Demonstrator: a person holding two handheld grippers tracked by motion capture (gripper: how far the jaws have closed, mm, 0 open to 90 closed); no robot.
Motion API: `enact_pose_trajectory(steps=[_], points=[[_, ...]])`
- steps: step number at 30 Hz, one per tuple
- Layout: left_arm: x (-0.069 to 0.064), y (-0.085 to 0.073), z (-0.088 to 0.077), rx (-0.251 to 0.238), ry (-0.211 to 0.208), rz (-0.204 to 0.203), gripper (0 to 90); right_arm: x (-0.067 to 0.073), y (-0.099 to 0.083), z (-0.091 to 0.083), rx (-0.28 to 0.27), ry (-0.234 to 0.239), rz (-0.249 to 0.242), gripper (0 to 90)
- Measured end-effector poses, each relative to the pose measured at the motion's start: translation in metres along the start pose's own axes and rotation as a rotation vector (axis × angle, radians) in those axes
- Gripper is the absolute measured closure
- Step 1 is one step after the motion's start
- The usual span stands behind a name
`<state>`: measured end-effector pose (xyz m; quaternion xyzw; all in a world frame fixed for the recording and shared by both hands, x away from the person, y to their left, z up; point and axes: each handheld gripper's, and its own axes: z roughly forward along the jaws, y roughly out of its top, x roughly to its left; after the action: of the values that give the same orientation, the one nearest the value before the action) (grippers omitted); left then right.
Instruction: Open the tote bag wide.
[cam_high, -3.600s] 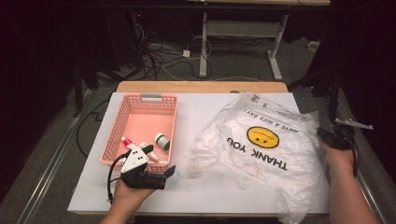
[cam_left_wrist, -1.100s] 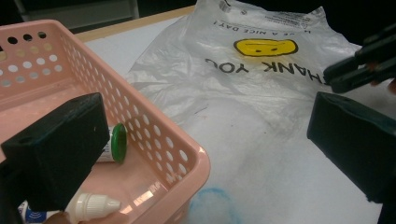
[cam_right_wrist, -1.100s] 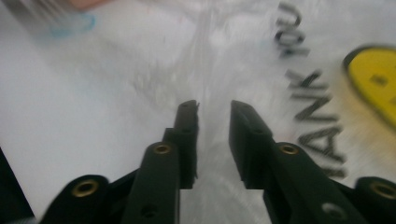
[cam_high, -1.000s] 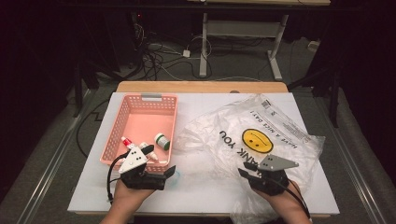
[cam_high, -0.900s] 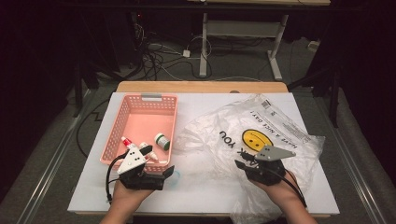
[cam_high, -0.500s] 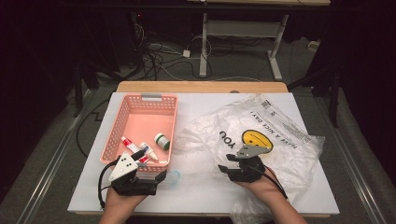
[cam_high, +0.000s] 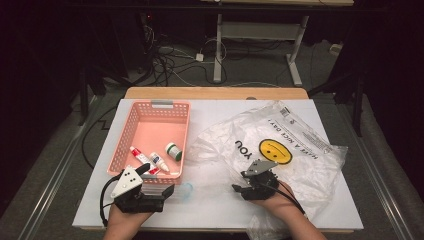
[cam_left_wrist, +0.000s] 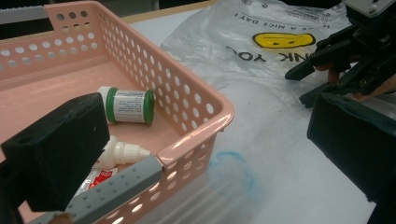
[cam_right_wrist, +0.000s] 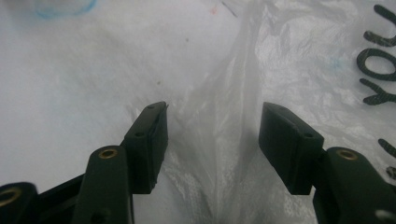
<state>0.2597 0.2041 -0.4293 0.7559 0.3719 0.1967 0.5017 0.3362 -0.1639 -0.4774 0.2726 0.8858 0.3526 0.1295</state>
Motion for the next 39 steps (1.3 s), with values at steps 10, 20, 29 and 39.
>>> enact_pose_trajectory(steps=[10,20,29,39], points=[[-0.005,0.003,0.005,0.005,-0.014,0.016,0.0,-0.006,-0.003,-0.002,-0.019,-0.01,0.021,61.5],[-0.004,0.003,0.005,0.006,-0.017,0.011,0.0,-0.011,-0.004,-0.003,-0.022,-0.015,0.046,73.8],[-0.004,0.004,0.005,0.007,-0.027,0.005,0.0,-0.013,-0.006,-0.005,-0.032,-0.024,0.06,88.2],[-0.006,0.004,0.007,0.012,-0.047,0.004,0.0,-0.014,-0.004,-0.016,-0.097,-0.022,0.035,90.0]])
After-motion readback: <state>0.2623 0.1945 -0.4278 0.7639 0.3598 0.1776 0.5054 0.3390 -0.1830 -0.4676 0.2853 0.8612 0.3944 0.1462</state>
